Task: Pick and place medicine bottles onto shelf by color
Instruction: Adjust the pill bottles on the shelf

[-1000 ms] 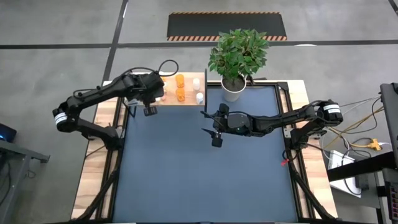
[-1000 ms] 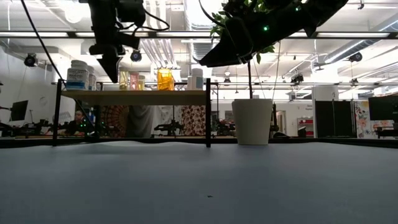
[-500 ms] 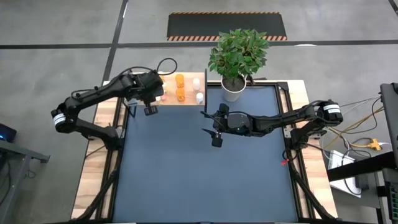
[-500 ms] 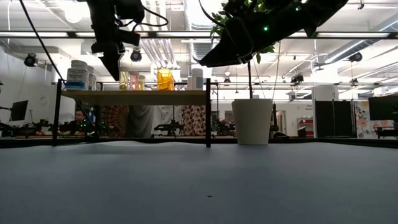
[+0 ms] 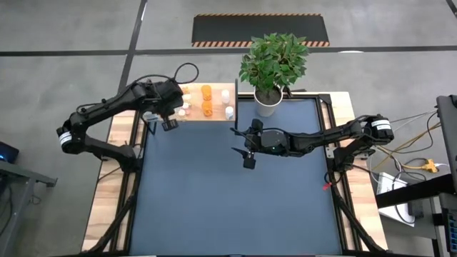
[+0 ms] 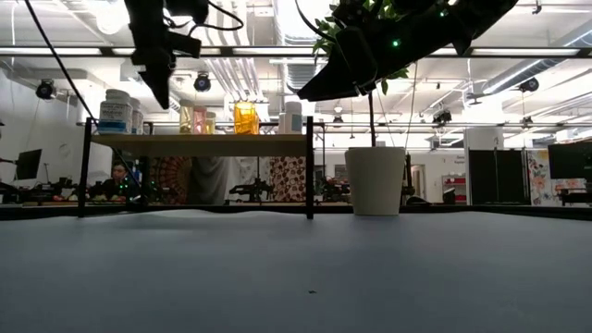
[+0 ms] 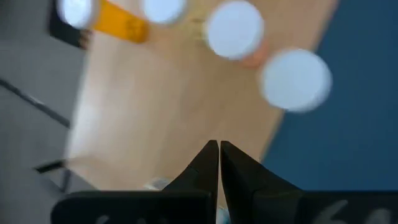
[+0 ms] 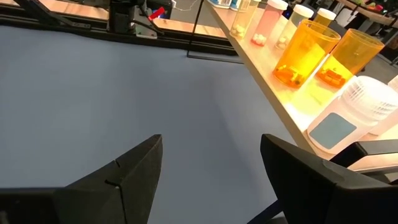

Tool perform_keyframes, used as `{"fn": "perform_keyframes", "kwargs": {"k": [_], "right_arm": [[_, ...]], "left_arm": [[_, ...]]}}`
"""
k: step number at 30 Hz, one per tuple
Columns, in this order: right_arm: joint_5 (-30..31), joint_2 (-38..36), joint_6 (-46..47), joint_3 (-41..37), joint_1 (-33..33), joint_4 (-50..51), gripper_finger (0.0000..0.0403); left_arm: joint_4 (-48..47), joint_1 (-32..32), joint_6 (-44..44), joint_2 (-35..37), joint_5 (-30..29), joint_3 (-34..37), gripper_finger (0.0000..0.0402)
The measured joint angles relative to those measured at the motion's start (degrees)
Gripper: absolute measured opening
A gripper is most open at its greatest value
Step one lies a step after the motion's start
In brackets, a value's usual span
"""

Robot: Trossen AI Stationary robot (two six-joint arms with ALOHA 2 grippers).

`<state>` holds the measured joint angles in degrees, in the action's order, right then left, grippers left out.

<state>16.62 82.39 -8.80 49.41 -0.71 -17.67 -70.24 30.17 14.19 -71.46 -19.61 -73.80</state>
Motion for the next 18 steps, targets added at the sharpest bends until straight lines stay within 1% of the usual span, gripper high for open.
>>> {"fn": "perform_keyframes", "kwargs": {"k": [1, 4, 5, 11, 15, 18], "right_arm": [[0.0, 0.0, 0.0, 0.0, 0.0, 0.0, 0.026], [0.0, 0.0, -0.1, 0.0, 0.0, 0.1, 0.026], [0.0, 0.0, -0.1, 0.0, 0.0, 0.2, 0.026], [0.0, 0.0, -0.1, 0.0, 0.0, 0.5, 0.026], [0.0, 0.0, 0.0, 0.0, 0.0, 0.8, 0.026], [0.0, 0.0, 0.2, 0.0, 0.0, 1.1, 0.026]], "left_arm": [[-0.7, 0.0, -0.3, 0.4, 1.5, 0.0, 0.0], [-0.8, -0.1, -0.5, 1.5, 8.5, 1.5, 0.0], [-0.7, -0.2, -0.6, 1.5, 9.8, 2.1, 0.0], [2.7, -0.8, -1.9, 0.6, 10.3, 4.6, 0.0], [5.7, -0.8, -1.8, -0.3, 10.3, 5.2, 0.0], [5.9, -0.8, -1.7, -0.7, 10.3, 5.2, 0.0]]}}
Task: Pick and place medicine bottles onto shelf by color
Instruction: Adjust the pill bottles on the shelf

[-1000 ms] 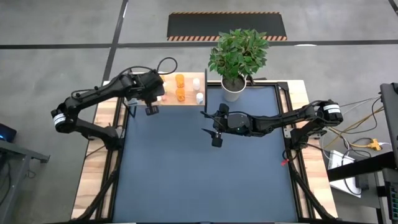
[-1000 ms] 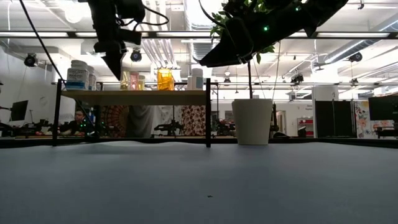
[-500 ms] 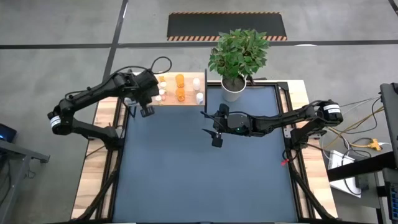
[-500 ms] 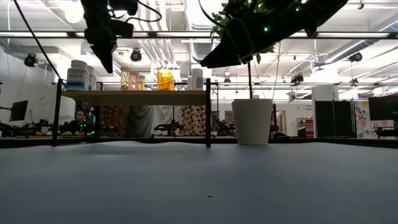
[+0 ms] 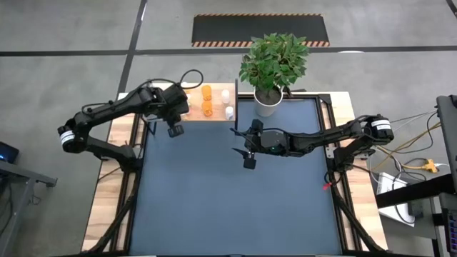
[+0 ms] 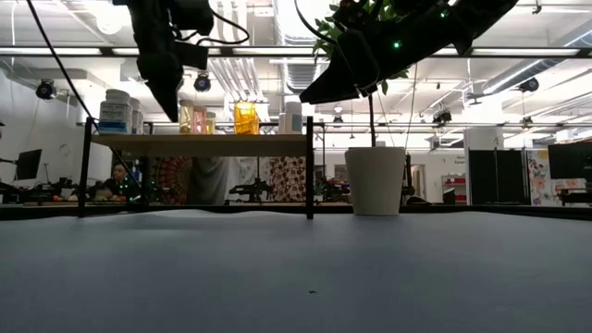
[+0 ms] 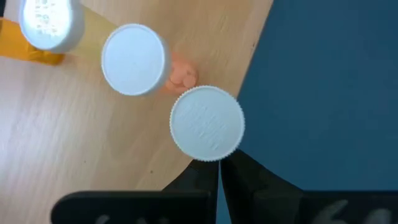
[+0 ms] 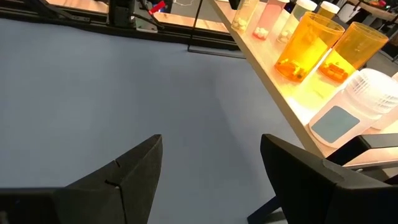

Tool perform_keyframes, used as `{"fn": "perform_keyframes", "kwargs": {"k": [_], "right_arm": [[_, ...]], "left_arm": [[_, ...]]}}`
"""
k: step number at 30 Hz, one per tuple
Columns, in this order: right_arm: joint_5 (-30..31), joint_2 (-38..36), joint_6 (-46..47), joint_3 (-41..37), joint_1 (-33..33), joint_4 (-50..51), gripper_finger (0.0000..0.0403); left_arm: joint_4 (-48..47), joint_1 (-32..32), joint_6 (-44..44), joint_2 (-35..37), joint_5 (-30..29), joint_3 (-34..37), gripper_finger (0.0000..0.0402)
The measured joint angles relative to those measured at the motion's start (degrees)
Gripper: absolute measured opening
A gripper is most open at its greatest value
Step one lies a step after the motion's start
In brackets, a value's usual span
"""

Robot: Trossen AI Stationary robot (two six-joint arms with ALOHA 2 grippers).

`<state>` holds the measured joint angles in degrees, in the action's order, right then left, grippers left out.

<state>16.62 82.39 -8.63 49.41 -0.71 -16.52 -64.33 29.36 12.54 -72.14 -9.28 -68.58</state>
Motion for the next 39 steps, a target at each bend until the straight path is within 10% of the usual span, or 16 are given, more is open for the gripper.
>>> {"fn": "perform_keyframes", "kwargs": {"k": [26, 39], "right_arm": [[0.0, 0.0, 0.1, -0.3, 0.0, 0.1, 0.026], [0.0, 0.0, 0.1, -0.3, 0.0, 0.1, 0.026]], "left_arm": [[-0.1, 0.0, 0.5, -0.1, -2.7, -0.8, 0.0], [8.2, 1.6, 20.4, -2.1, -5.2, -13.5, 0.0]]}}
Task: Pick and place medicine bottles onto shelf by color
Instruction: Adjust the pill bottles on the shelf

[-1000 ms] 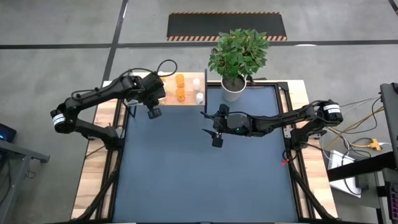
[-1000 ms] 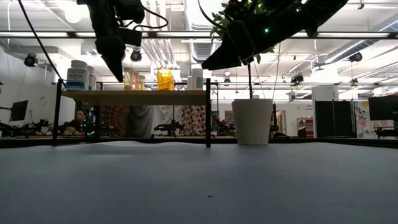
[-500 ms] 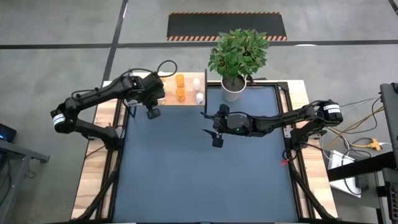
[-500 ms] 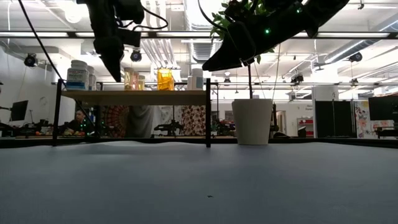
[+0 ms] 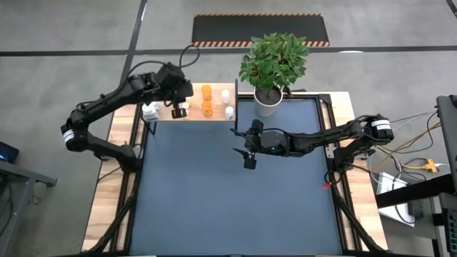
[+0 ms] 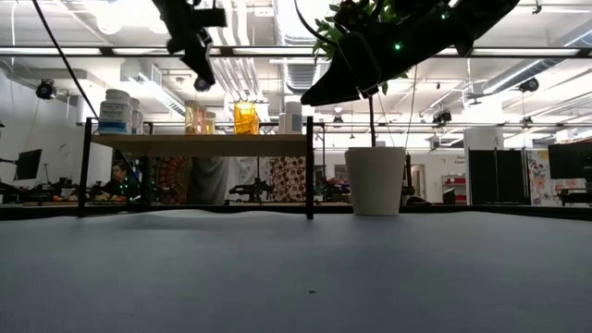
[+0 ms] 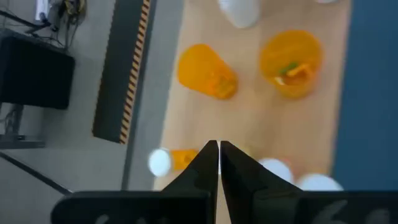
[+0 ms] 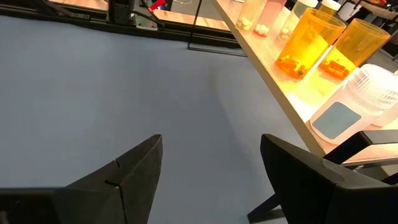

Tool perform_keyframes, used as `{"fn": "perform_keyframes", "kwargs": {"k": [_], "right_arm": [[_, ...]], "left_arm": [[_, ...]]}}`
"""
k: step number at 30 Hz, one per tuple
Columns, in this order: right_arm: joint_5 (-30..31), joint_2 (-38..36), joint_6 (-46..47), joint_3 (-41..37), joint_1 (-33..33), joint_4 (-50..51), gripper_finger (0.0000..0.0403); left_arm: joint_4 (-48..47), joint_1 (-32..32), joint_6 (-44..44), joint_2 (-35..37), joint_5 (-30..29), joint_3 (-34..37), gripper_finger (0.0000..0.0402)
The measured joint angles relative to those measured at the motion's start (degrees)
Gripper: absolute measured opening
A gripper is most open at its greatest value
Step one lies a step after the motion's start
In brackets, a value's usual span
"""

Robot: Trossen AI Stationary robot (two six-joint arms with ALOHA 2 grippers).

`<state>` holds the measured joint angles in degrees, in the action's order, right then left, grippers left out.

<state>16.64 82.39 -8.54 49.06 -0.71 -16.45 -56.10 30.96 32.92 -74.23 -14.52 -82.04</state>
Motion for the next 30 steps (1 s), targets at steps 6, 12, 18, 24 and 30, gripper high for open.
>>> {"fn": "perform_keyframes", "kwargs": {"k": [6, 12, 18, 24, 30], "right_arm": [[0.0, 0.0, 0.0, 0.0, 0.0, 0.1, 0.026], [0.0, 0.0, -0.1, 0.0, 0.0, 0.4, 0.026], [1.2, 0.0, 0.0, 0.0, 0.0, 1.0, 0.026], [1.5, 0.0, 0.0, 0.0, 0.0, 1.2, 0.026], [1.5, 0.0, 0.0, 0.0, 0.0, 1.2, 0.026]], "left_arm": [[0.4, 3.5, 2.6, -5.0, 1.1, -0.1, 0.0], [-1.3, 4.8, 2.6, -8.7, 0.5, -0.1, 0.0], [-1.8, 4.8, 2.3, -8.3, 0.3, -0.1, 0.0], [-2.5, 4.8, 1.9, -6.0, 0.5, 0.1, 0.0], [-1.2, 4.8, 2.0, -5.5, 0.4, 0.1, 0.0]]}}
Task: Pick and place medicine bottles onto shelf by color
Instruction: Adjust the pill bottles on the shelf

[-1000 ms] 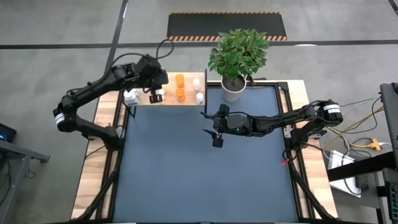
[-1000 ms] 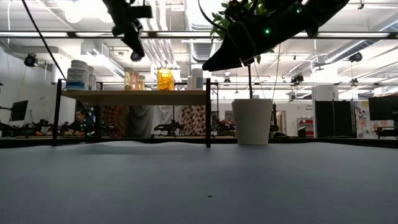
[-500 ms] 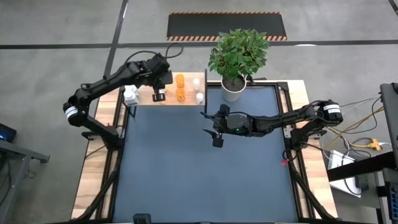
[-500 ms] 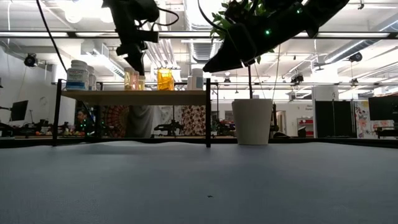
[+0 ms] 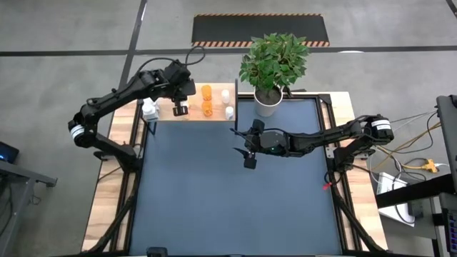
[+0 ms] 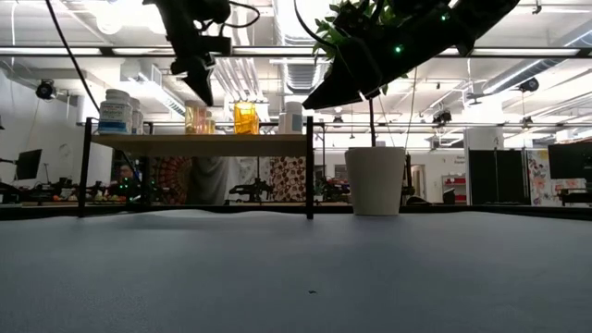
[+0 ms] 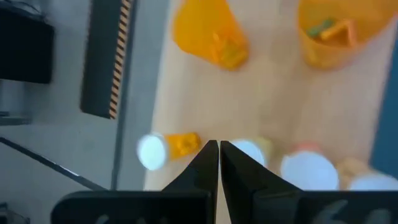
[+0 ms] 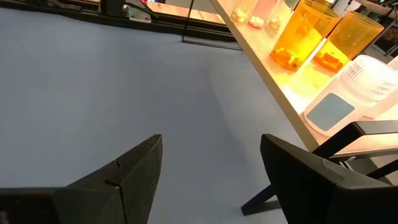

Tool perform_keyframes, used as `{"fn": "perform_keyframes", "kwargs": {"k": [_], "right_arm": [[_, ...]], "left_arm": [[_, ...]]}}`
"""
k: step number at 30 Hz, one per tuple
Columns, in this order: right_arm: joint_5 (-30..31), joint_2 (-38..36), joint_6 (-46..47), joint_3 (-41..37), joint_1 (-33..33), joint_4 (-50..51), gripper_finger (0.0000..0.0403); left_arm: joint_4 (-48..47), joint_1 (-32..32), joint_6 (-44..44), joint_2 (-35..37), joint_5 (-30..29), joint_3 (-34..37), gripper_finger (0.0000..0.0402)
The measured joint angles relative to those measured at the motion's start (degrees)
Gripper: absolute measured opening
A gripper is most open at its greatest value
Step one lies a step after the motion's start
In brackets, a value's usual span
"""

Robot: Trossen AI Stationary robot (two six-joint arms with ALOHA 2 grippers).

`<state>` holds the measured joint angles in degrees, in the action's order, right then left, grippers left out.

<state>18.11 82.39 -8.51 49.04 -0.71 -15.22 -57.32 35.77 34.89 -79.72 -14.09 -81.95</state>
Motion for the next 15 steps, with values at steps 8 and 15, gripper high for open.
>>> {"fn": "perform_keyframes", "kwargs": {"k": [8, 15], "right_arm": [[0.0, 0.0, 0.2, 0.0, 0.0, 0.0, 0.026], [0.0, 0.0, 1.0, 0.0, 0.0, 0.0, 0.026]], "left_arm": [[9.2, 3.5, 5.5, 0.0, -3.8, 0.0, 0.0], [8.8, 8.6, 4.5, 0.1, -1.5, 1.4, 0.0]]}}
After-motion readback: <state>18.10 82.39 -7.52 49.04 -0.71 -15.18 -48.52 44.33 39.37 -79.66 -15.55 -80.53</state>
